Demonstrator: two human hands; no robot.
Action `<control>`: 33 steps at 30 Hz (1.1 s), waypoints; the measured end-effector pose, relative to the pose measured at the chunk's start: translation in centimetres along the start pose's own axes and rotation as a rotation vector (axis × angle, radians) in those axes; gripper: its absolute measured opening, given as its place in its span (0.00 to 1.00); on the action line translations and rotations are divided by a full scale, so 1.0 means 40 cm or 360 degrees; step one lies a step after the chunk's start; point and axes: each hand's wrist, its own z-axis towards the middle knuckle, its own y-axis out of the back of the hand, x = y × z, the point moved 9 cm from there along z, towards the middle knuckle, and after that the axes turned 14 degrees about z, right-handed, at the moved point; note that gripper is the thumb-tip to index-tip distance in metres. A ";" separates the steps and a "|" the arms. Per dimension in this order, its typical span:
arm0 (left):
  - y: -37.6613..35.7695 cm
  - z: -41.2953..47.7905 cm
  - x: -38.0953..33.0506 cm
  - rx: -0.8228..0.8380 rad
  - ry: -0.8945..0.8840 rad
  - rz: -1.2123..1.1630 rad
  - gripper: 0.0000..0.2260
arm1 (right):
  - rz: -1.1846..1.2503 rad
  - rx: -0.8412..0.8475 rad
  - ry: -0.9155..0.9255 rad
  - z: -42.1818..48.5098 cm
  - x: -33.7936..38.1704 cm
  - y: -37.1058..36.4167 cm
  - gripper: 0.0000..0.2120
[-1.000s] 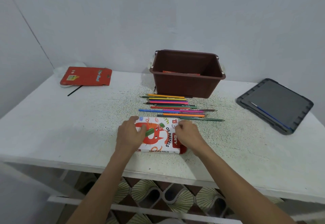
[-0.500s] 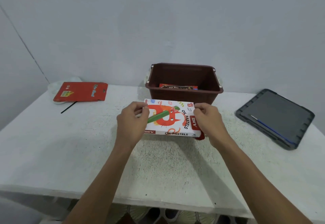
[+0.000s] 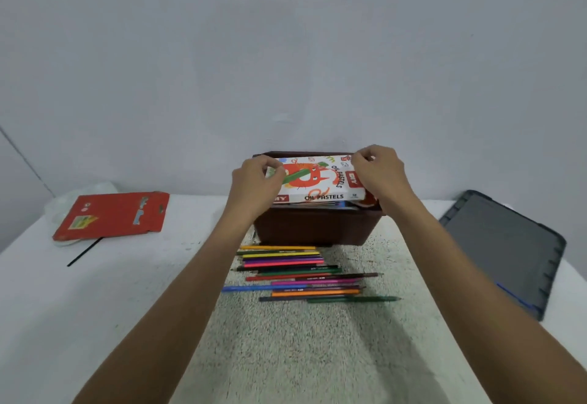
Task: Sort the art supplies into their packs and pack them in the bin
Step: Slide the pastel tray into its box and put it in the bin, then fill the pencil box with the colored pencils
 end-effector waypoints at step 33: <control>-0.212 0.120 0.019 0.0305 -0.0437 0.0459 0.12 | -0.0645 0.0581 0.0171 0.093 -0.105 -0.149 0.15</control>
